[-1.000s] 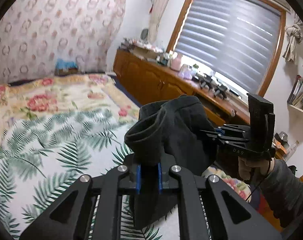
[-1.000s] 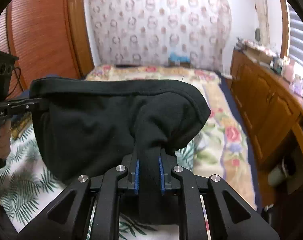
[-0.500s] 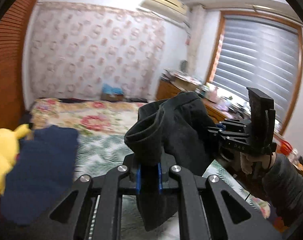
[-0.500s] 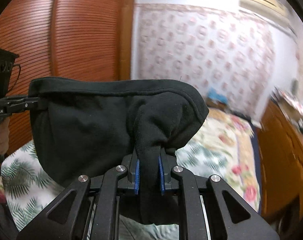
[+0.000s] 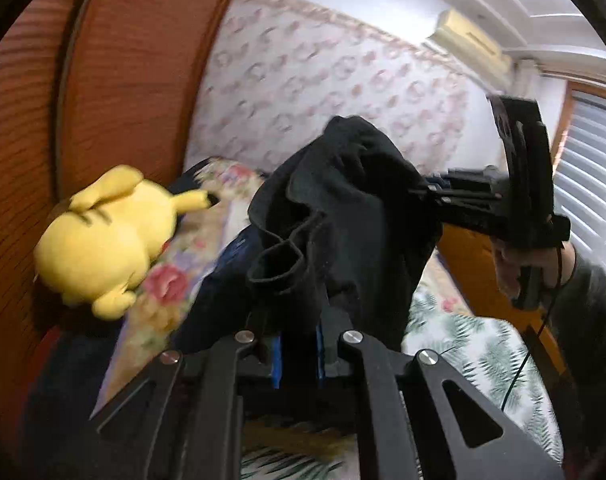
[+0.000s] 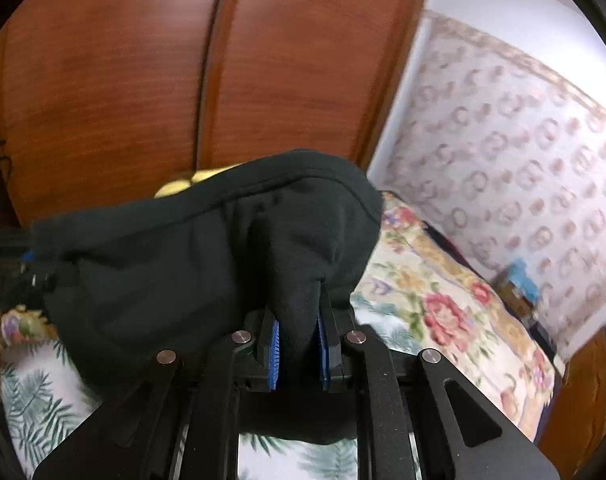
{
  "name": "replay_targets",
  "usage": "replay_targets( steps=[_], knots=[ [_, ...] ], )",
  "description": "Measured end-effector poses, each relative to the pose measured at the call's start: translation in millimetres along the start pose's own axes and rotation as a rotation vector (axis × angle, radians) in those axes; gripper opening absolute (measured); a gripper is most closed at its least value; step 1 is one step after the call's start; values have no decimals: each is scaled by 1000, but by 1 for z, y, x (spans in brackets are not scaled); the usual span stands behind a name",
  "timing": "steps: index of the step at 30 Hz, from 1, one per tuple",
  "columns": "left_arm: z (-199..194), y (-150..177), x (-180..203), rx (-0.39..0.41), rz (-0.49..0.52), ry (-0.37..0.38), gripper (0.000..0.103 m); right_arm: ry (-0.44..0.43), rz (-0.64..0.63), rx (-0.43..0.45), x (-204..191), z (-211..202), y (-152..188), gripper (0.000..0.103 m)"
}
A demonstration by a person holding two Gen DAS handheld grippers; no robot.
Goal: Fold small clothes
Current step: 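Lift the folded shirt with both grippers and carry it toward the navy stack, then lower the folded shirt onto the navy stack and open both grippers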
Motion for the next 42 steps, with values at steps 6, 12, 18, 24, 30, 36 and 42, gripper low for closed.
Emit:
replay_targets(
  steps=[6, 12, 18, 24, 30, 36, 42],
  knots=[
    [9, 13, -12, -32, 19, -29, 11, 26, 47, -53, -8, 56, -2, 17],
    [-10, 11, -12, -14, 73, -78, 25, 63, 158, -37, 6, 42, 11, 47],
    [-35, 9, -2, 33, 134, -118, 42, 66, 266, 30, -8, -2, 34, 50],
    [-57, 16, 28, 60, 196, -85, 55, 138, 330, 44, -22, -54, 68, 55],
    [-72, 27, 62, 68, 235, -53, 55, 185, 408, 79, -35, -114, 103, 73],
    [-80, 46, 98, 51, 281, -20, 55, 259, 469, 104, -50, -168, 137, 84],
    [-87, 61, 133, 37, 329, 9, 55, 368, 526, 119, -62, -217, 166, 85]
  ],
)
Point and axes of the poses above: each gripper's, at about its wrist camera, not at the fingertips, and z roughly the way its jaws point, x to its right, y to its underside, the point moved 7 cm from there along z, roughly the way its jaws point, and after that the axes turned 5 degrees about -z, right-handed, at the moved point
